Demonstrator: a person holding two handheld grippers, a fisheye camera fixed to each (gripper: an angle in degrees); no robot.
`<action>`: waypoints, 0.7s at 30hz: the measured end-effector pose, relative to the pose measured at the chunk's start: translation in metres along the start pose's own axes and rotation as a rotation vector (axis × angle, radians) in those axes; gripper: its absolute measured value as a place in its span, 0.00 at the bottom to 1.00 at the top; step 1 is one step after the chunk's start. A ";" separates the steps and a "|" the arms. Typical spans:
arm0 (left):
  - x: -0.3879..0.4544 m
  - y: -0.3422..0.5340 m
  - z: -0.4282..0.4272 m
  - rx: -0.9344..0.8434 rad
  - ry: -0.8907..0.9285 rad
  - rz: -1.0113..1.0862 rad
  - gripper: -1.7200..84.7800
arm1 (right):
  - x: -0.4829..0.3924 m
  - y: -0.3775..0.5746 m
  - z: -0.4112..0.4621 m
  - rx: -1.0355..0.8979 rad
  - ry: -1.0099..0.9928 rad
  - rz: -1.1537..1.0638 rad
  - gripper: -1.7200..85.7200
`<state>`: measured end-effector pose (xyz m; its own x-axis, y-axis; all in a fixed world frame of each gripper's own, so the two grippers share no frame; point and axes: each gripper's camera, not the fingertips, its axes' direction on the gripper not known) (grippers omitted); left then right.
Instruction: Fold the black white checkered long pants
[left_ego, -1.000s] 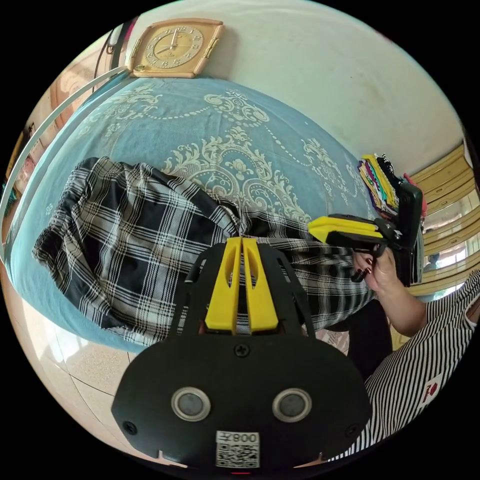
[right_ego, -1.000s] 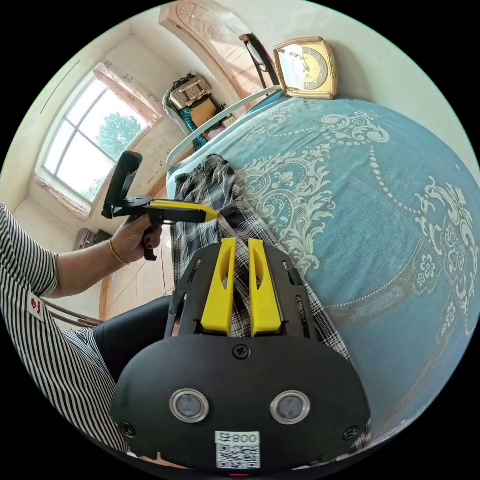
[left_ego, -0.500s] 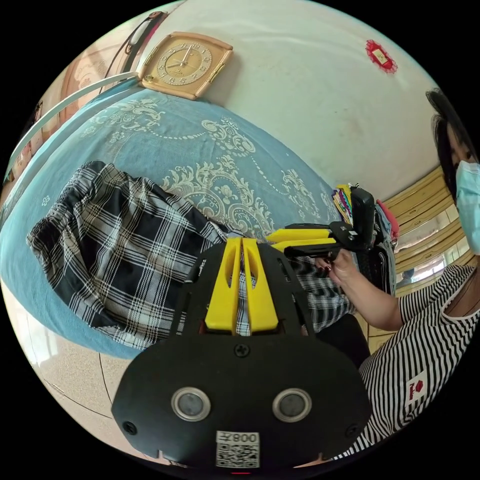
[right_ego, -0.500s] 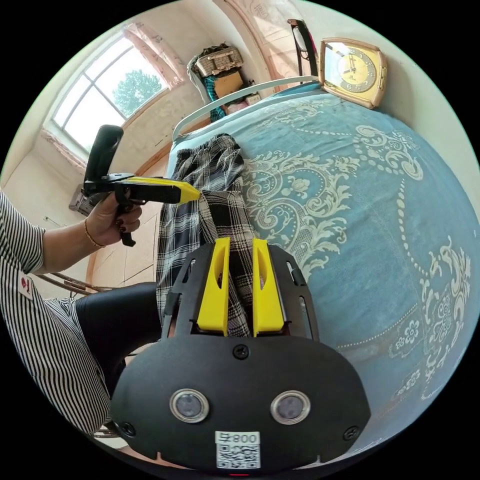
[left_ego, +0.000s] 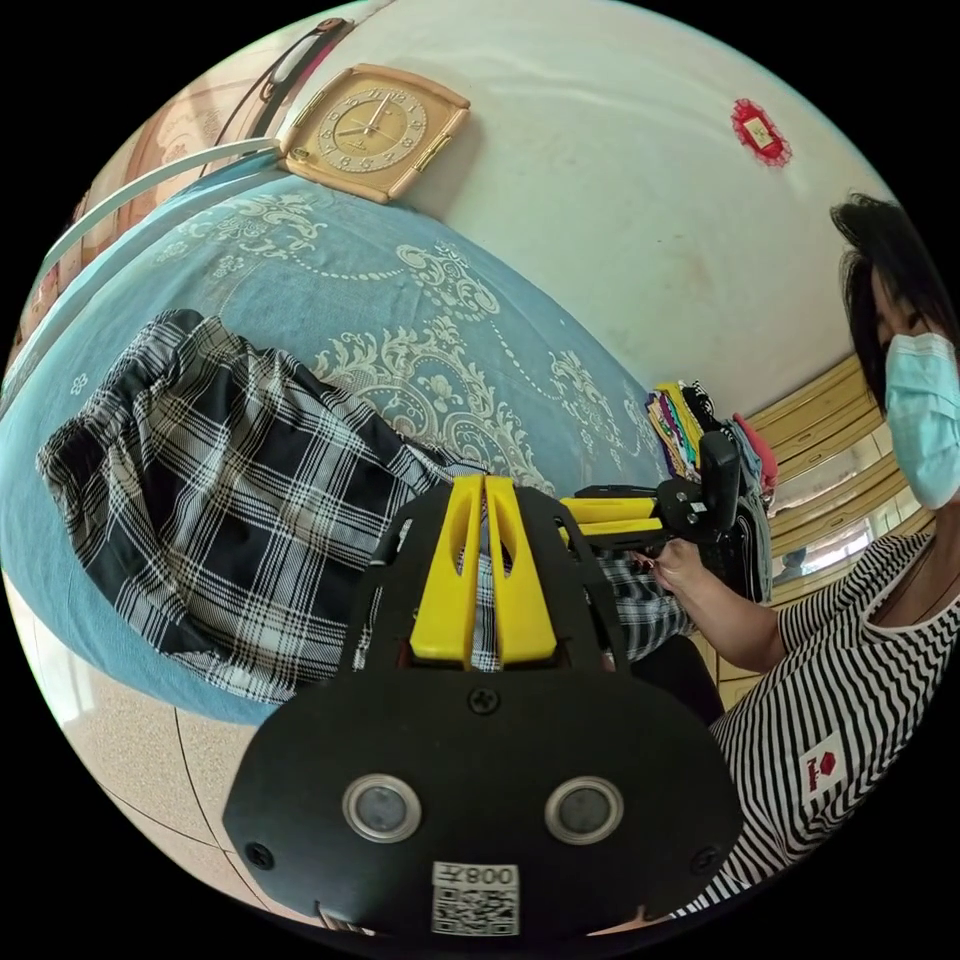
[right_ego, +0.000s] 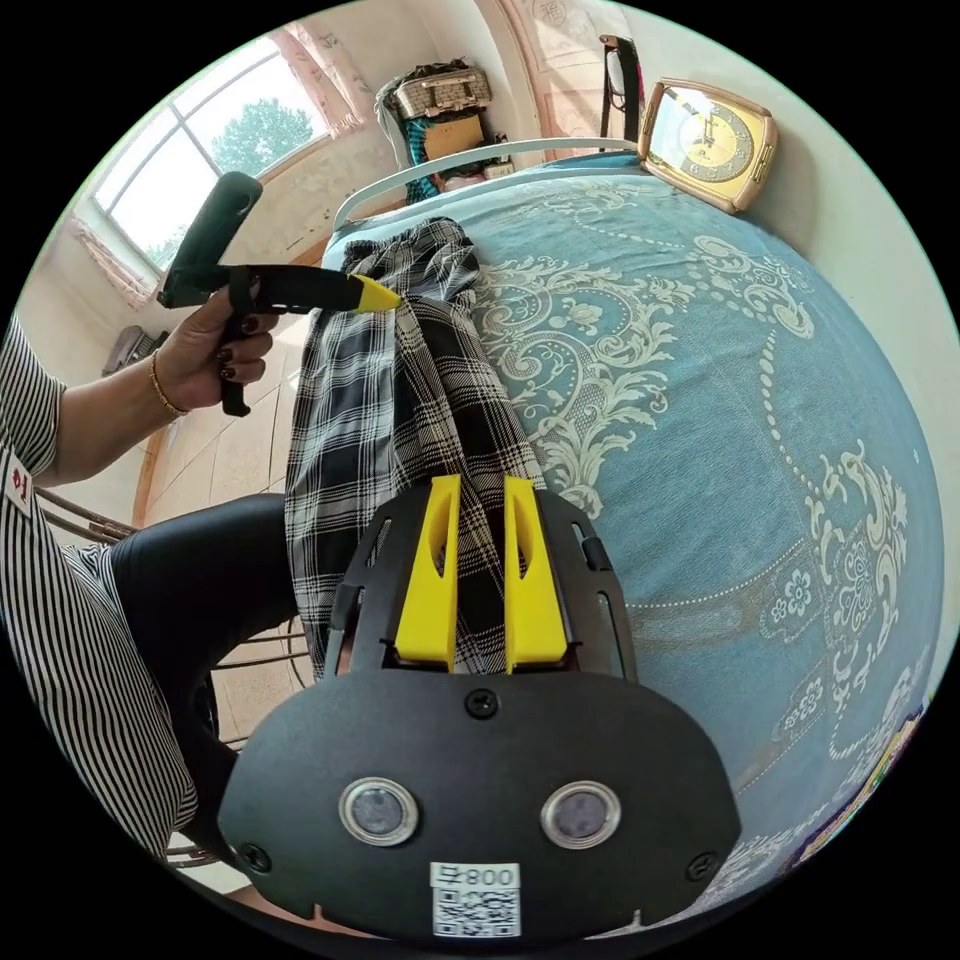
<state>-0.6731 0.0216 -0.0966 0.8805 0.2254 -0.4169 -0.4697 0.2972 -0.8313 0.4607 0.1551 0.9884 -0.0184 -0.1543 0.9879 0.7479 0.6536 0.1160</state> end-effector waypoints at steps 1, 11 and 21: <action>-0.001 -0.001 0.001 0.001 0.000 0.009 0.02 | 0.005 0.001 0.000 -0.001 -0.021 0.006 0.10; -0.018 0.009 0.010 0.013 0.021 -0.049 0.07 | 0.022 0.027 0.008 0.050 -0.280 0.044 0.04; -0.012 0.009 0.072 -0.185 0.073 -0.103 0.06 | 0.021 0.039 0.021 0.038 -0.407 0.048 0.04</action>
<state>-0.6920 0.0882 -0.0727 0.9285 0.1334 -0.3465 -0.3637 0.1388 -0.9211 0.4757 0.1935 1.0156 -0.2508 0.1781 0.9515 0.7294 0.6810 0.0648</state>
